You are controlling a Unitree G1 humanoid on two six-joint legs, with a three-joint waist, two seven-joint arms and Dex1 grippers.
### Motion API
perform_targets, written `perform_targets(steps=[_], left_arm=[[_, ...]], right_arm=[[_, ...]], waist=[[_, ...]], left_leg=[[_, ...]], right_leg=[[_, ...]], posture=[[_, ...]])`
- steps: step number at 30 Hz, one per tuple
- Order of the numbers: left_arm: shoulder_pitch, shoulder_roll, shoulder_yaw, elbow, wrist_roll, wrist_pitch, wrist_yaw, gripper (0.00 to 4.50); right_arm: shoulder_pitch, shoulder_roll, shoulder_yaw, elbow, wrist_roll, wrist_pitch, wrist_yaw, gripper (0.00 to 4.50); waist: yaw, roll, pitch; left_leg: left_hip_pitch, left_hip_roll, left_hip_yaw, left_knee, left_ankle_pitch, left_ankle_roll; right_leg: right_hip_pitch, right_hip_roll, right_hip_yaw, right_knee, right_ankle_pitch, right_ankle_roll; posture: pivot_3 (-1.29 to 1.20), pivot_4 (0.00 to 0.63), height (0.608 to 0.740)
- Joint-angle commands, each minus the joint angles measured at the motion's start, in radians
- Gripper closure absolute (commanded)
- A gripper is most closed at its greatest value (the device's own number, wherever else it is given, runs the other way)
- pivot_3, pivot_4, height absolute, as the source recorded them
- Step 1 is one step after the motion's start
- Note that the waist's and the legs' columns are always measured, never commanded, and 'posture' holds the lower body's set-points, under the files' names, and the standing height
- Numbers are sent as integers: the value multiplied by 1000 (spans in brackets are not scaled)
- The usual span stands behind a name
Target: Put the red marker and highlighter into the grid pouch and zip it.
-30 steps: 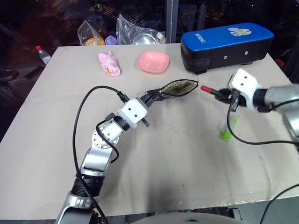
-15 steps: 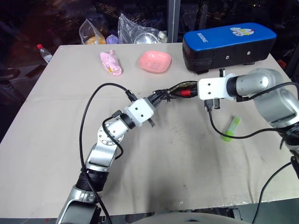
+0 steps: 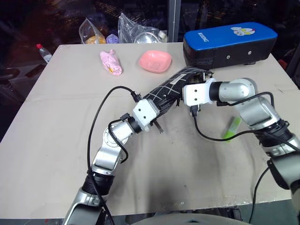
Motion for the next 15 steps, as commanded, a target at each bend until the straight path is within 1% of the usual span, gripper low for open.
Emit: perform_targets(steps=[1, 4, 6, 8, 10, 12, 13, 15], left_arm=[[-2, -7, 14, -57, -47, 20, -10, 4500], [1, -1, 29, -51, -51, 32, -7, 4500], [5, -2, 45, -45, -60, 47, 4, 4500], [7, -4, 60, -40, -70, 65, 13, 4500], [10, -6, 70, -36, -81, 88, 17, 4500], [11, -7, 73, -32, -87, 113, 17, 4500], [15, -6, 72, -31, -88, 119, 15, 4500], [20, -4, 71, -33, -88, 124, 11, 4500]], right_arm=[[30, -3, -50, 70, 34, -128, -23, 4266], [40, -13, -60, 138, 21, -226, -45, 4266], [37, -29, -70, 147, 23, -248, -39, 3226], [37, -42, -84, 144, 41, -247, -26, 2387], [43, -59, -106, 121, 71, -232, -2, 1369], [63, -82, -149, 41, 177, -150, 69, 459], [85, -117, -185, -44, 274, -55, 126, 34], [115, -164, -232, -161, 393, 86, 188, 34]], waist=[[0, 0, 0], [-1, 0, 0], [-2, 0, 0], [-3, 0, 0], [-2, 0, 0], [-1, 0, 0], [0, 0, 0], [4, 0, 0]], left_leg=[[0, 0, 0, 0, 0, 0], [0, 0, 0, 0, 0, 0], [0, 0, 0, 0, 0, 0], [0, 0, 0, 0, 0, 0], [0, 0, -1, 0, 0, 0], [0, 0, -1, 0, 0, 0], [0, 0, -1, 0, 0, 0], [0, 0, -3, 0, 0, 0]], right_leg=[[0, 0, 0, 0, 0, 0], [0, 0, 0, 0, 0, 0], [0, 0, 1, 0, 0, 0], [0, 0, 1, 0, 0, 0], [0, 1, 1, 0, 0, 0], [0, 1, 1, 0, 0, 0], [0, 1, 1, 0, 0, 0], [0, 0, 0, 0, 0, 0]], posture=[[0, 150, 740], [0, 150, 740], [0, 150, 740], [0, 150, 740], [0, 150, 740], [0, 150, 740], [0, 150, 740], [0, 150, 740]])
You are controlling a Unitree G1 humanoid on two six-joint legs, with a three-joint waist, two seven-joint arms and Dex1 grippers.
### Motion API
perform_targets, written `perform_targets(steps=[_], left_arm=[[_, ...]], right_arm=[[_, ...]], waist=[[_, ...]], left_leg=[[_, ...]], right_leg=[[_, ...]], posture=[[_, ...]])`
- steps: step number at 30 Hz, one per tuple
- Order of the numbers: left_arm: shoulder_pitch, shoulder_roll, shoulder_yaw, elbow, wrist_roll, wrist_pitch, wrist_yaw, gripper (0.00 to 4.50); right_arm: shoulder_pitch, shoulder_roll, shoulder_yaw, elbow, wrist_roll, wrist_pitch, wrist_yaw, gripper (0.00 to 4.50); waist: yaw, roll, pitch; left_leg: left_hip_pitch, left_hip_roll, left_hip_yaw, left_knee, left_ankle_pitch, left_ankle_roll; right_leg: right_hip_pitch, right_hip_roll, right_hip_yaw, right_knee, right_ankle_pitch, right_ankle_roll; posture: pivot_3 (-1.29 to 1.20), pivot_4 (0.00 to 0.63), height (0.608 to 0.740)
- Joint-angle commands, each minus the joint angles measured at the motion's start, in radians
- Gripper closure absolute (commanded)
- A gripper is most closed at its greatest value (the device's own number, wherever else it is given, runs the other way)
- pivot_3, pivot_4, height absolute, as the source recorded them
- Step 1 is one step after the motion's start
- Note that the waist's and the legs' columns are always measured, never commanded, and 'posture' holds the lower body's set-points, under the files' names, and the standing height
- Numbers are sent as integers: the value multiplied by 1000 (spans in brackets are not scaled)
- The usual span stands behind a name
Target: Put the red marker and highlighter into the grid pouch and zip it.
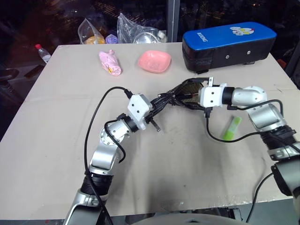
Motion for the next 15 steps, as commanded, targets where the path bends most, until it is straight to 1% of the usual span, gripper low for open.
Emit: perform_targets(steps=[1, 4, 6, 9, 10, 13, 15], left_arm=[[8, 2, 19, -35, -21, 3, -1, 4500], [7, -3, 22, -29, -19, 9, 4, 4500], [5, -6, 22, -28, -17, 12, 8, 4500], [5, -12, 22, -33, -14, 17, 16, 4500], [7, -14, 20, -36, -13, 18, 17, 4500], [15, -15, 14, -43, -10, 19, 13, 4500], [21, -14, 8, -44, -9, 16, 5, 4500]], right_arm=[[31, -83, -120, -226, 225, 235, 106, 34], [104, -153, -222, -364, 358, 563, 41, 34], [166, -185, -292, -398, 368, 734, -50, 34], [260, -214, -414, -454, 414, 1053, -189, 34], [282, -202, -460, -472, 427, 1137, -242, 34], [319, -160, -547, -527, 442, 1316, -360, 34], [401, -62, -604, -629, 434, 1472, -467, 34]], waist=[[0, 0, 0], [-1, 0, 0], [1, 0, 0], [1, 0, 0], [1, 0, 0], [-5, 0, 0], [-2, -1, -1]], left_leg=[[0, 0, 0, 0, 0, 0], [1, 0, 0, 0, -2, 3], [1, 0, -2, 1, -2, 4], [1, -1, -5, 1, -2, 4], [1, -1, -5, 1, -3, 4], [1, -2, -5, 1, -2, 4], [1, -1, -5, 1, -2, 4]], right_leg=[[0, -1, 0, 0, 0, 0], [1, -1, 0, 0, 0, 0], [2, -1, -1, 0, 0, 0], [4, -4, -1, 0, 0, 0], [4, -4, -1, 0, 0, 0], [4, -3, 0, 0, 0, 0], [4, -1, 0, 0, 0, 0]], posture=[[0, 150, 740], [0, 150, 740], [0, 150, 740], [0, 150, 740], [0, 150, 740], [0, 150, 740], [0, 150, 740]])
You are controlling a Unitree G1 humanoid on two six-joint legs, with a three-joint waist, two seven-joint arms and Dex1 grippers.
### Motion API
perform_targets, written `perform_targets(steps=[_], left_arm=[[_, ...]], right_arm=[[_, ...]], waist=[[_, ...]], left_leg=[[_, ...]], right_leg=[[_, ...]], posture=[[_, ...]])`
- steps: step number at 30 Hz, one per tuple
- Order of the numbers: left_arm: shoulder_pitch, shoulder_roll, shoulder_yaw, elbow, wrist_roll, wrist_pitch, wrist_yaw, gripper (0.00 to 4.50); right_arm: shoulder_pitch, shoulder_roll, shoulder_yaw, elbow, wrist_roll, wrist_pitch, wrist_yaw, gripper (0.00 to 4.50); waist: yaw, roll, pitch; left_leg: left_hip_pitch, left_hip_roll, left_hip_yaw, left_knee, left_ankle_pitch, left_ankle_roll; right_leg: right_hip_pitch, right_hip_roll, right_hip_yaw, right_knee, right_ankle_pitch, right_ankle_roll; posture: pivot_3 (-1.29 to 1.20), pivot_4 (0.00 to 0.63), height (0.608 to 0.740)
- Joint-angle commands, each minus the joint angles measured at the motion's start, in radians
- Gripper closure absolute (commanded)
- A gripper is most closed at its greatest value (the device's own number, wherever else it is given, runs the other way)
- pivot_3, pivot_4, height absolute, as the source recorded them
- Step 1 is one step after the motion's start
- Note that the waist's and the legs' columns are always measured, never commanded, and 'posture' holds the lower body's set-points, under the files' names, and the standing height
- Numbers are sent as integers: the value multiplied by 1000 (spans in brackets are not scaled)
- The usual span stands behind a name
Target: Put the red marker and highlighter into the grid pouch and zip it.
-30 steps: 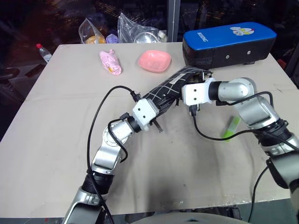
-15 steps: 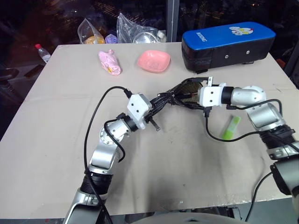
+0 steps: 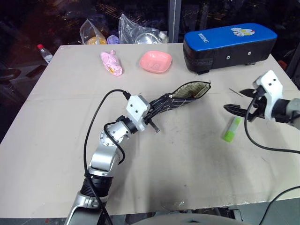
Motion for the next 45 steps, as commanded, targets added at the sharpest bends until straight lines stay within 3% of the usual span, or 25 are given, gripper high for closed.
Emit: perform_targets(steps=[1, 7, 14, 19, 22, 23, 27, 31, 34, 38, 45], left_arm=[[7, -1, -4, -45, -5, -12, -3, 4500], [8, 5, -9, -39, 4, -27, -9, 4500], [17, 7, -14, -41, 6, -36, -7, 4500], [17, 10, -17, -35, 16, -44, -9, 4500], [19, 11, -12, -35, 20, -46, -8, 4500], [19, 11, -11, -35, 21, -46, -7, 4500], [26, 11, -10, -42, 24, -43, -3, 4500], [27, 18, -10, -43, 28, -43, -5, 4500], [24, 25, -19, -37, 36, -56, -16, 4500], [19, 32, -33, -32, 52, -71, -25, 4500], [11, 41, -66, -31, 89, -108, -50, 4500]], right_arm=[[112, 148, -100, -195, -1, 241, -179, 34], [247, 407, -124, -348, -99, 342, -405, 34], [277, 581, -94, -368, -119, 317, -482, 34], [263, 567, -25, -293, -150, 240, -493, 2135], [252, 508, -8, -262, -151, 206, -463, 3544], [248, 489, -6, -254, -151, 196, -454, 3751], [195, 298, -1, -176, -158, 62, -340, 3748], [171, -87, 62, -86, -191, -462, 125, 3748], [97, -227, 152, -8, -247, -749, 304, 3748], [-77, -267, 297, 110, -385, -983, 386, 3748], [-319, -201, 486, 254, -597, -1172, 423, 3748]], waist=[[3, -2, -1], [1, 1, -1], [0, -1, -3], [-5, -1, -3], [-17, -1, -3], [-20, -1, -3], [-22, -1, -3], [-21, 1, -2], [-22, -2, -3], [-23, -2, -2], [-14, -2, -2]], left_leg=[[0, 1, -2, -1, 0, 0], [-1, 1, -2, 0, 1, -1], [0, 0, -2, 1, 0, -1], [0, 0, -2, 1, 0, -1], [0, 0, -2, 1, 0, -1], [0, 0, -2, 1, 0, -1], [0, 0, -3, 1, 0, -1], [0, -2, -2, 0, 0, 0], [1, -1, -3, -1, 0, 0], [3, 1, -4, 0, 0, -1], [1, 1, -2, 0, 1, -1]], right_leg=[[1, 1, -1, -1, 0, 0], [0, 1, 0, 0, -1, 2], [1, 1, -1, 0, -1, 5], [1, 1, 0, 0, -1, 5], [1, 2, 0, 0, -1, 5], [1, 2, 0, 0, -1, 5], [1, 2, 0, 0, -1, 4], [1, 1, 1, -2, -1, 5], [2, 3, 0, -3, -1, 5], [3, 6, 1, -2, -1, 3], [2, 5, 1, -3, 0, 2]], posture=[[0, 150, 740], [0, 150, 740], [0, 150, 740], [0, 150, 740], [0, 150, 740], [0, 150, 740], [0, 150, 740], [0, 150, 740], [0, 150, 740], [0, 150, 740], [0, 150, 740]])
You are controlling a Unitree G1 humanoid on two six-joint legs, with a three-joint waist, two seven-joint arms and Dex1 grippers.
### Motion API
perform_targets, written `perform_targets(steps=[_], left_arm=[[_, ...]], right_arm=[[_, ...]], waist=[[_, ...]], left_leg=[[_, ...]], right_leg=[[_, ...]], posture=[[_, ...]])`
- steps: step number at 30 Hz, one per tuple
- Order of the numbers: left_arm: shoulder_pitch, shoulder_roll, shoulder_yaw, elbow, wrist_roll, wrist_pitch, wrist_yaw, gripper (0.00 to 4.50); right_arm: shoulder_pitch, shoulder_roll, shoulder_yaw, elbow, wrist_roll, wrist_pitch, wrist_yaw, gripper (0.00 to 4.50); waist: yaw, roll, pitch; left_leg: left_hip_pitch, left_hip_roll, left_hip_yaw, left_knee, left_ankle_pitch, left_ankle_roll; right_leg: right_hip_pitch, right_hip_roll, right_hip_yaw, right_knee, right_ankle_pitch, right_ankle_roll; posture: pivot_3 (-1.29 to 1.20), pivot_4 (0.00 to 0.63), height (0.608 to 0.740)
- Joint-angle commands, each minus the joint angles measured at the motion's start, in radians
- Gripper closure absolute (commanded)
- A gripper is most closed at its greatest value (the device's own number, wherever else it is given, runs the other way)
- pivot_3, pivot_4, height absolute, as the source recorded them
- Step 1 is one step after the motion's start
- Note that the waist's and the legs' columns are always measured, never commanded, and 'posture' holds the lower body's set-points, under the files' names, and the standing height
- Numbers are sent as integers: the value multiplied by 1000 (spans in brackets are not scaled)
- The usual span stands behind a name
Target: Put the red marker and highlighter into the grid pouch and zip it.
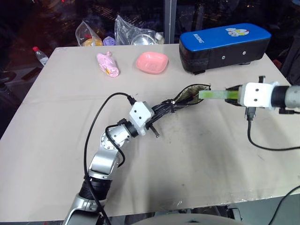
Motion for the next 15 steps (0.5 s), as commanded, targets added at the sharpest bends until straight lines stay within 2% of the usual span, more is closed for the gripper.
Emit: perform_targets(steps=[1, 7, 15], left_arm=[[-13, 2, -12, -29, 15, -33, -7, 4500], [-14, -11, -14, -31, 14, -29, -1, 4500], [2, -28, -6, -50, -13, -15, -8, 4500]], right_arm=[[-68, 10, 53, 50, -92, -104, 31, 3748], [-144, 55, 130, 105, -164, -217, 86, 3748], [-215, 254, 205, 118, -216, -227, 73, 3748]], waist=[[4, 0, 0], [16, 0, 0], [17, 0, 0]], left_leg=[[0, 0, 0, 0, 0, 0], [0, 0, 3, 0, 0, 0], [0, 0, 4, 1, 2, -3]], right_leg=[[0, 0, 0, 0, 0, -1], [-2, -1, -1, 0, 2, -3], [-3, 0, -1, 2, 2, -3]], posture=[[0, 150, 740], [0, 150, 740], [0, 150, 740]])
